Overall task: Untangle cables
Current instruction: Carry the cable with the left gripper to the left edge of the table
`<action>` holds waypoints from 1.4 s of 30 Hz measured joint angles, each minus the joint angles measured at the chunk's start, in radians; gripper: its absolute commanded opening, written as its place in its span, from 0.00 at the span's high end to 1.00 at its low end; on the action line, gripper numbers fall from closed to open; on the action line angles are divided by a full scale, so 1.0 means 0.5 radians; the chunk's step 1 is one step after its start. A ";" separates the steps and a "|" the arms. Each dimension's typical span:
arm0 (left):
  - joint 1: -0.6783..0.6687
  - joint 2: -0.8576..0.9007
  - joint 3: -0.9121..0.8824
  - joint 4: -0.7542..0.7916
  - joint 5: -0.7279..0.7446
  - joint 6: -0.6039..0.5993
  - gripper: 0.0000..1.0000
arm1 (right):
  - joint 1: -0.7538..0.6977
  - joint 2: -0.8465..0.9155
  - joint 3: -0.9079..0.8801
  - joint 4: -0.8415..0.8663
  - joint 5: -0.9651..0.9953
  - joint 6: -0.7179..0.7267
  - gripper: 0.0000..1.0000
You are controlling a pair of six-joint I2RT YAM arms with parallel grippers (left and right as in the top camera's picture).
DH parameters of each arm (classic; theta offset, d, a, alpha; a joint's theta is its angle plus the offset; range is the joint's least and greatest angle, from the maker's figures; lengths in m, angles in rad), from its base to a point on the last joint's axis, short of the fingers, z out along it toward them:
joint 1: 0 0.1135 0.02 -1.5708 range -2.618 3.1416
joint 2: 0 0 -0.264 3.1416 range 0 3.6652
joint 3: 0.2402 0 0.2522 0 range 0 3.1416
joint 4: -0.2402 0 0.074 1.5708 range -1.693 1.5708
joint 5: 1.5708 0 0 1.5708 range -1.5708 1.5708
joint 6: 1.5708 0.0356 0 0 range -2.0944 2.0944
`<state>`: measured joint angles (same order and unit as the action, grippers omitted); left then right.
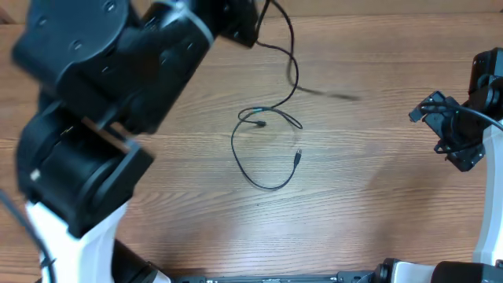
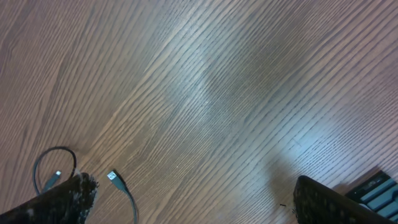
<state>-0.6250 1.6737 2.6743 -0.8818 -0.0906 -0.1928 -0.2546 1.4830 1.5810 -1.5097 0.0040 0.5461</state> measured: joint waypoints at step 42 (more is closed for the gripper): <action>0.703 0.121 0.005 -1.057 -1.273 -0.883 0.96 | 0.000 0.001 0.000 0.002 -0.001 0.000 0.00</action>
<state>-0.2733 1.7344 2.6766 -1.4105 -0.7269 -0.6342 -0.2546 1.4834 1.5810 -1.5089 0.0036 0.5461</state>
